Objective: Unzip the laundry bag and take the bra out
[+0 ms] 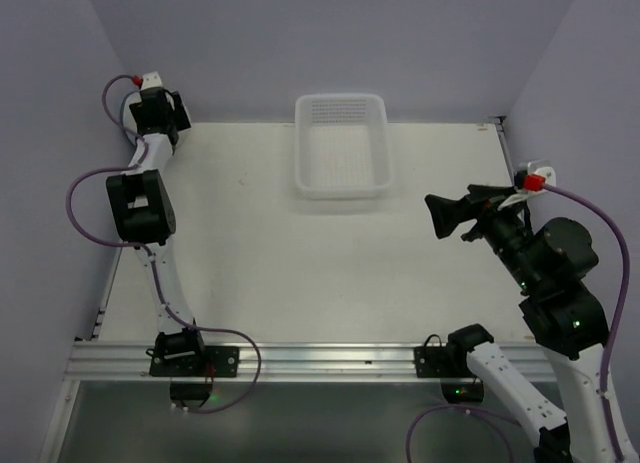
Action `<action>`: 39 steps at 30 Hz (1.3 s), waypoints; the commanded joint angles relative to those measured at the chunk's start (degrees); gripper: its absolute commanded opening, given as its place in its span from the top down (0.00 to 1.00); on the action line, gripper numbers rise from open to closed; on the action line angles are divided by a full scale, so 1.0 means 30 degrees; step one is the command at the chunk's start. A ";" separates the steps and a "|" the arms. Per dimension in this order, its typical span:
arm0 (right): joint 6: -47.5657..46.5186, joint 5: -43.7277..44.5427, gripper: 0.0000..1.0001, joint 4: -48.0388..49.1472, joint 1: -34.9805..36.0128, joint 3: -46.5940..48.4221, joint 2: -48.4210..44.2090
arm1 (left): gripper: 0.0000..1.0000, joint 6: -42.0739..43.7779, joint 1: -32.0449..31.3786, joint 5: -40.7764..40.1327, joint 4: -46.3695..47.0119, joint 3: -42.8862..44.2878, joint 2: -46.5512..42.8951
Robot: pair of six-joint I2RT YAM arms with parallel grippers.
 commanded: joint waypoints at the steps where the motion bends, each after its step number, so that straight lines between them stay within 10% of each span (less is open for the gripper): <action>1: 0.0756 -0.0731 0.01 0.0359 0.0060 0.0463 0.1123 | 0.16 0.0948 0.0389 0.0412 0.1777 0.2449 0.1046; 11: 0.1402 -0.1494 0.01 -0.1955 0.0060 0.2691 0.3907 | 1.00 0.1533 0.0214 0.1820 0.1660 0.1316 -0.0023; 27: 0.1608 -0.4542 0.01 0.0300 0.0060 -0.1642 0.0660 | 1.00 0.3057 -0.8015 -1.1511 -0.6300 -1.1391 -1.0695; 39: 0.2633 -0.3724 0.01 0.0241 0.0060 -0.3313 -0.1683 | 1.00 -0.7689 -2.0169 -1.1601 -1.4951 -1.4042 -1.0527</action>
